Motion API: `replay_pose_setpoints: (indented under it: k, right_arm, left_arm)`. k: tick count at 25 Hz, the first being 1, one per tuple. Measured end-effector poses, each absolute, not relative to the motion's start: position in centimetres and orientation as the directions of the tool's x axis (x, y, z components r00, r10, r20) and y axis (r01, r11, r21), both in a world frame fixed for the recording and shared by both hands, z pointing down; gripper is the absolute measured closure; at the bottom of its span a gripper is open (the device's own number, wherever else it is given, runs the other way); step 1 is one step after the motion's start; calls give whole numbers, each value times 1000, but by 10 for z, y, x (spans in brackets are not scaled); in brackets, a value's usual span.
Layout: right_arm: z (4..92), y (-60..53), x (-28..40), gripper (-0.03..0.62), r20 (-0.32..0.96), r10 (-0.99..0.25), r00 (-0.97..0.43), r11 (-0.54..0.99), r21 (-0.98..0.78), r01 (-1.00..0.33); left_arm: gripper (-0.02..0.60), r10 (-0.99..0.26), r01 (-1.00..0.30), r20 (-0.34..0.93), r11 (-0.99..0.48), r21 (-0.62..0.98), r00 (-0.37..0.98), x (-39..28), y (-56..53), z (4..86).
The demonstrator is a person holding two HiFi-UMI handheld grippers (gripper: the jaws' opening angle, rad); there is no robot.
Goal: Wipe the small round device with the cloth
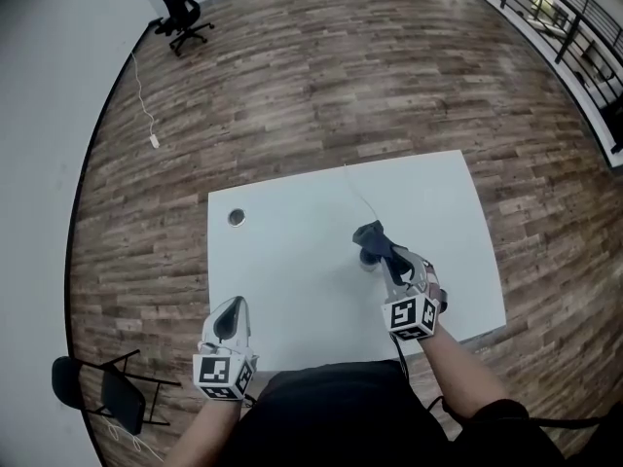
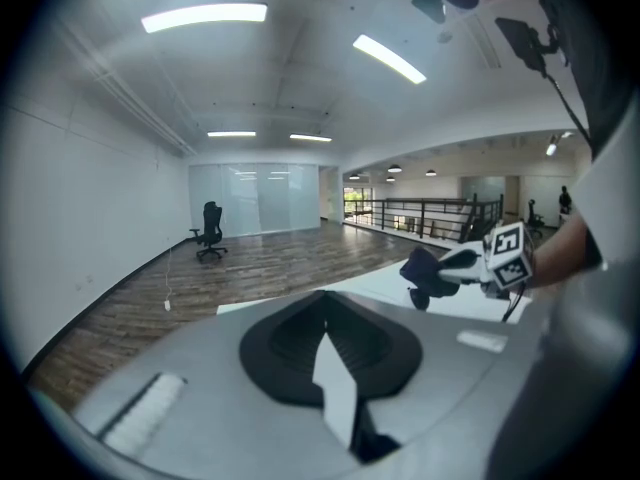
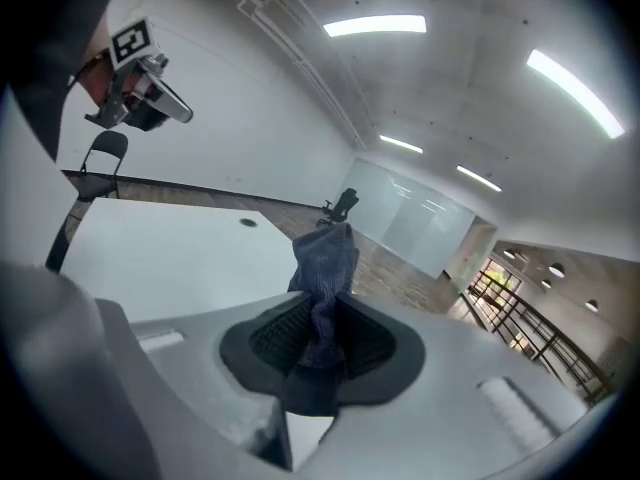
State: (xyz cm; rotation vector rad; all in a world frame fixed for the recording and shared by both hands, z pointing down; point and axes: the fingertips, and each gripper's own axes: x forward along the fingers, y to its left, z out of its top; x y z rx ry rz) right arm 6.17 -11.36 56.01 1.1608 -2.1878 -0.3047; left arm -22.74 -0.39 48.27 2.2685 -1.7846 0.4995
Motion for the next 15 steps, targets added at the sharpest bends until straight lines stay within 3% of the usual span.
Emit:
replay_pose_setpoints:
  k: [5, 15]
  right_arm:
    - [611, -128, 66, 519, 549, -746, -377, 642, 444, -625]
    - [612, -109, 46, 519, 540, -715, -445, 696, 486, -528]
  left_arm:
    - [574, -902, -971, 387, -232, -57, 192, -231, 0, 480]
    - [574, -898, -971, 398, -229, -63, 185, -233, 2, 480]
